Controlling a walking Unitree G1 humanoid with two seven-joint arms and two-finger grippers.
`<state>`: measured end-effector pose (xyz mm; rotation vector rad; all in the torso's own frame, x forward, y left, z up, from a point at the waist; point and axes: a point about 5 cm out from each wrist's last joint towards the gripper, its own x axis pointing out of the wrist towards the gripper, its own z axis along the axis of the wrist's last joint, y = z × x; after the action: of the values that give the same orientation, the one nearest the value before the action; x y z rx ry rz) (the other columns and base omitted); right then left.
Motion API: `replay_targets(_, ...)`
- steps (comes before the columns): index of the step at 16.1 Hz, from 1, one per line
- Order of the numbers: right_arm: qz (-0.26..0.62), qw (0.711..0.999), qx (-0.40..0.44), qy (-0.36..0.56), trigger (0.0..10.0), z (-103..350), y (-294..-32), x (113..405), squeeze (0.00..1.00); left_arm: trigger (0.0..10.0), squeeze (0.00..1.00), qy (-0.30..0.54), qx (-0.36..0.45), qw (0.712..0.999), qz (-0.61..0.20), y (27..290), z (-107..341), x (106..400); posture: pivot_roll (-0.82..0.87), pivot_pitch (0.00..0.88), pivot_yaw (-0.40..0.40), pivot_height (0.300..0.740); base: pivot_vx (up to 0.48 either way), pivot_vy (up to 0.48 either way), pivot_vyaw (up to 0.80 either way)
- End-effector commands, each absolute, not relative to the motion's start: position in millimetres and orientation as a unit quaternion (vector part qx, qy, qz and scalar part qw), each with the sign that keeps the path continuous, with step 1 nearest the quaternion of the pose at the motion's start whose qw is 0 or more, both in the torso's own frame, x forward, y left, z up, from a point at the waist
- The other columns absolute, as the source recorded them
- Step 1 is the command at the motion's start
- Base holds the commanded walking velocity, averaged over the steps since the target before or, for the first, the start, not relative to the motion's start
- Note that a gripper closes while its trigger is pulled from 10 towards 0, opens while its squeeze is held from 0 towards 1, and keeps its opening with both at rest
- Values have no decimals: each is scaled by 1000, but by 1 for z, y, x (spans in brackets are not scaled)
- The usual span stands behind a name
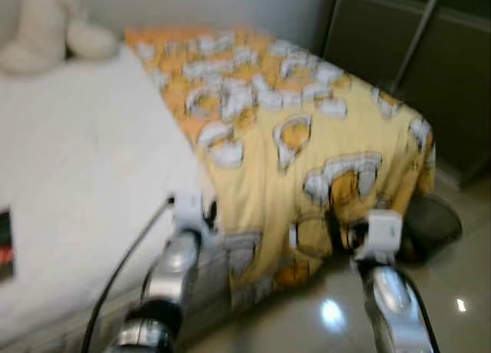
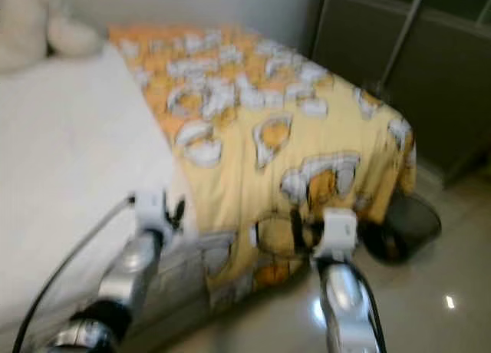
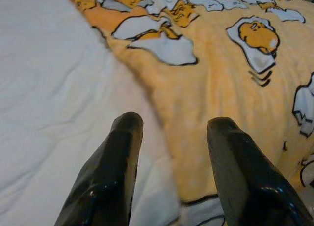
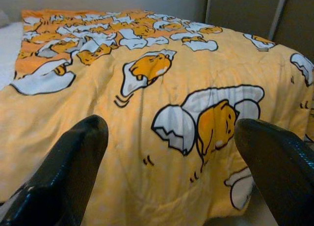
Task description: Clean up the room
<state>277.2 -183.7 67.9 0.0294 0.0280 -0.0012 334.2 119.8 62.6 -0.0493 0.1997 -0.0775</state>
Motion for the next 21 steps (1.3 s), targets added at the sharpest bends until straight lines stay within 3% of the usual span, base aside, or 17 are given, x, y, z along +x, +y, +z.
replay_targets(1,-16,1000,8,20,10000,66,-195,275,0,10000,0,98,-34,993,-52,104,68,339,-16,0,-1,740,405,-255,438)
replay_targets(9,-4,1000,-8,28,10000,66,-197,277,0,10000,0,108,-67,991,-37,92,70,343,-11,0,-28,740,288,0,104)
replay_targets(14,1,1000,-8,22,10000,68,-195,275,0,10000,0,96,-68,992,-55,85,79,351,-17,6,-30,740,480,0,655)
replay_targets(19,4,999,-21,44,10000,64,-195,279,0,10000,0,75,-78,992,-65,81,93,358,1,55,-36,740,480,0,452)
replay_targets(21,16,999,-21,47,10000,72,-198,301,0,10000,0,38,-72,991,-106,72,103,356,30,124,-24,740,0,0,0)
